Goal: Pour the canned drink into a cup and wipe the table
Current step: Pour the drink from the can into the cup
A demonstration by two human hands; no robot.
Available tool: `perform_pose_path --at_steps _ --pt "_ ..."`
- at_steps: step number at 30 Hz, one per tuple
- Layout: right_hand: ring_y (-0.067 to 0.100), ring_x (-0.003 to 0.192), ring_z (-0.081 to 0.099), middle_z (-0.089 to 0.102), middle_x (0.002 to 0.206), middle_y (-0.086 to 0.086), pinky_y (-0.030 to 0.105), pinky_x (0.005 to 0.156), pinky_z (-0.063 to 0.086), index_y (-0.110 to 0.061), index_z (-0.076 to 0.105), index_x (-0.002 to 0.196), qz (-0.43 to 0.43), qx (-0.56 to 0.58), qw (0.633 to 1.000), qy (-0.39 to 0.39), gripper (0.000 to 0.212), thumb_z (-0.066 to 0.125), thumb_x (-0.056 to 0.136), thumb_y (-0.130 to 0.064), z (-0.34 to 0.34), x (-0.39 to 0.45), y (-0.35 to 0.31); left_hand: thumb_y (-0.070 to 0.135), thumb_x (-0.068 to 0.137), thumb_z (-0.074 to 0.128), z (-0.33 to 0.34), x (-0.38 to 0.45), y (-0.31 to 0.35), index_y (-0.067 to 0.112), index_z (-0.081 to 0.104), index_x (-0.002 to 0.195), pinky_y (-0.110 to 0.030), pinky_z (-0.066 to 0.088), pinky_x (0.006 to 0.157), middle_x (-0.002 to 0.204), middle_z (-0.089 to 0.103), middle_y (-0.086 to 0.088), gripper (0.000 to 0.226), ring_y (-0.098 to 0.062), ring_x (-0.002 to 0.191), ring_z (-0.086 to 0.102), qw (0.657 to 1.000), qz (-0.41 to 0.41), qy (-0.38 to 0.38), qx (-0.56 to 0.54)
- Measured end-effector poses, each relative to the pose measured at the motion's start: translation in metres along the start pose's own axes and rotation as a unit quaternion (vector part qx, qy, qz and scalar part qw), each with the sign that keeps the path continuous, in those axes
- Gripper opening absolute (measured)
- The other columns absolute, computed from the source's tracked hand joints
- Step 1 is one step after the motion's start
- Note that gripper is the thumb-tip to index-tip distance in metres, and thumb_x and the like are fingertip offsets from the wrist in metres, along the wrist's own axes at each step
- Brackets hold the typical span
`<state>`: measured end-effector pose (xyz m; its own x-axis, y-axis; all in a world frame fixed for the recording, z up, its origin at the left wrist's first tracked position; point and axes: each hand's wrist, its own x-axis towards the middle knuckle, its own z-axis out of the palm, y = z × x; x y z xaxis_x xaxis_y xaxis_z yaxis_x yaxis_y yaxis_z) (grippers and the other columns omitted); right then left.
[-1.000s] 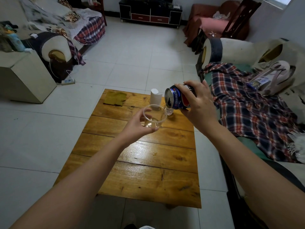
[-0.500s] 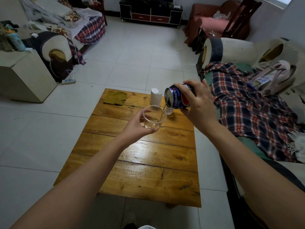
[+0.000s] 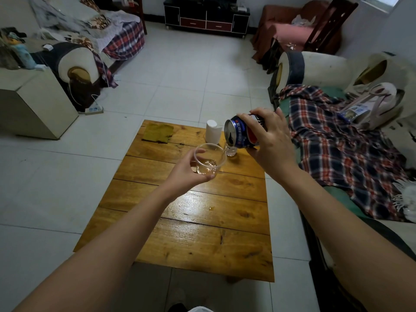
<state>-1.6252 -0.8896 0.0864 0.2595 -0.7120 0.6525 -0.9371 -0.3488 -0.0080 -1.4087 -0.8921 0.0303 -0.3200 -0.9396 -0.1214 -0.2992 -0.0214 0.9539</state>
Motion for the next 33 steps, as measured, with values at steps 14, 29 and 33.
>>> perform_pose_path --at_steps 14,29,33 --pt "0.025 0.117 0.037 0.049 0.123 0.014 0.044 0.112 0.016 -0.022 0.039 0.13 -0.003 0.001 1.0 -0.002 0.078 0.079 0.064 -0.011 0.0007 0.0034 -0.0036 0.012 0.066 0.08 -0.0022 -0.001 0.0006 0.027 0.046 0.121 -0.037 0.049 0.092 0.112 0.054 0.007 0.067 -0.017 0.11 0.053 1.0 -0.002 0.005 0.003" --pt "0.025 0.118 0.037 0.05 0.123 0.015 0.043 0.112 0.016 -0.022 0.039 0.131 -0.007 0.0 1.0 -0.002 0.077 0.078 0.065 -0.011 0.0007 0.0058 -0.0045 0.01 0.067 0.079 -0.0033 -0.0022 0.0011 0.029 0.046 0.118 -0.023 0.048 0.082 0.117 0.053 0.003 0.063 -0.012 0.106 0.052 1.0 0.0 0.006 -0.01" --pt "0.025 0.118 0.037 0.05 0.123 0.015 0.043 0.112 0.016 -0.022 0.039 0.131 -0.007 -0.001 1.0 -0.005 0.077 0.078 0.065 -0.011 0.0012 0.0062 -0.004 0.011 0.066 0.08 -0.003 -0.0017 -0.0003 0.029 0.046 0.117 -0.03 0.049 0.087 0.115 0.054 0.005 0.064 -0.013 0.106 0.052 1.0 -0.004 0.007 -0.012"
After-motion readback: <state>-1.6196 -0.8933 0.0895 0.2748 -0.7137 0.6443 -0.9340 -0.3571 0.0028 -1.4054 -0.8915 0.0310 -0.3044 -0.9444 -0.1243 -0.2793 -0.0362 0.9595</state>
